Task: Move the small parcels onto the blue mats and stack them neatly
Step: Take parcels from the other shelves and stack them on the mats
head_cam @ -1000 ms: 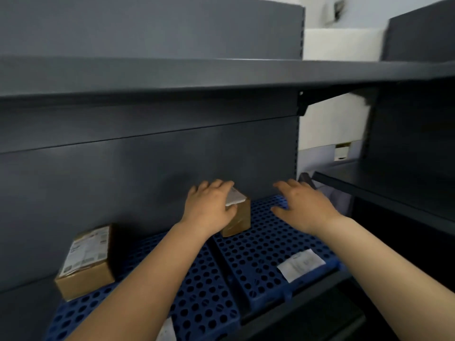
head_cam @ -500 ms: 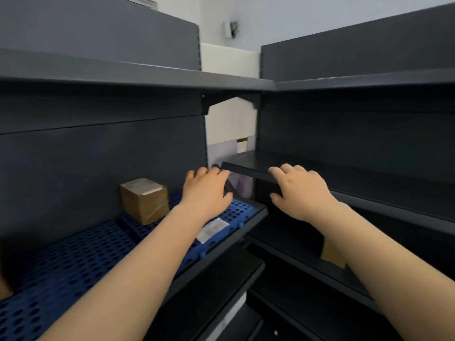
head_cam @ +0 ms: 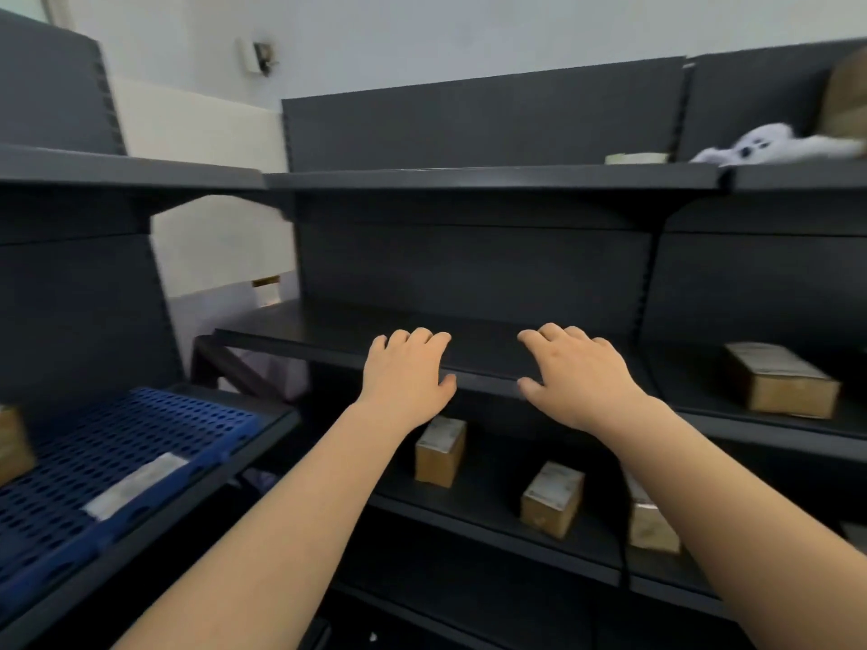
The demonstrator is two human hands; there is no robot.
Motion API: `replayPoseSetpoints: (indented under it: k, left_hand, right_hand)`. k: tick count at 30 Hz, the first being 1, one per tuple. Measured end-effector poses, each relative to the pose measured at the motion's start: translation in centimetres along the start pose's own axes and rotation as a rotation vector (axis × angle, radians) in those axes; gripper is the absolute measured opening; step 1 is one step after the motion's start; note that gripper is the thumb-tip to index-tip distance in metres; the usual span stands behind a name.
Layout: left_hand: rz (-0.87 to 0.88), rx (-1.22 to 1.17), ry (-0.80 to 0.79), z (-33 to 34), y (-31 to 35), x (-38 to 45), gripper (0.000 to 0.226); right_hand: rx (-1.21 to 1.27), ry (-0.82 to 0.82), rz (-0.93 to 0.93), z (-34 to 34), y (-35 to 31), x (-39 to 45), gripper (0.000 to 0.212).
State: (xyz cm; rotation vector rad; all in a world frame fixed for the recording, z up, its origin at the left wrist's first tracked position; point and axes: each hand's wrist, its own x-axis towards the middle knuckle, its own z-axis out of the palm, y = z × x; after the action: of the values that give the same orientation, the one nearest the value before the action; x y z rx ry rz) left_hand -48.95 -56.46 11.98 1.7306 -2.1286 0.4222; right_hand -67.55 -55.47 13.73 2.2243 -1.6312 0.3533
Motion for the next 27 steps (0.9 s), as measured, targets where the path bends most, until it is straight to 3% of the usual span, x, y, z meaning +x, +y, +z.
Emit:
replayPoseSetpoints:
  k: [15,23,27]
  left_hand:
    - [0.269,-0.192,-0.047,5.9,20.9,7.6,0.055]
    - [0.373,-0.338,-0.111,10.5,29.2,11.7,0.054]
    - [0.342,-0.448,-0.18,13.2,32.2,14.9,0.056]
  right_hand:
    - [0.012,-0.05,0.351,1.3,20.3,-7.8,0.057]
    - [0.255,-0.006,0.583,3.8,27.8,-10.4,0.054]
    - [0.301,0.031,0.67,5.8,31.9,-10.0,0.05]
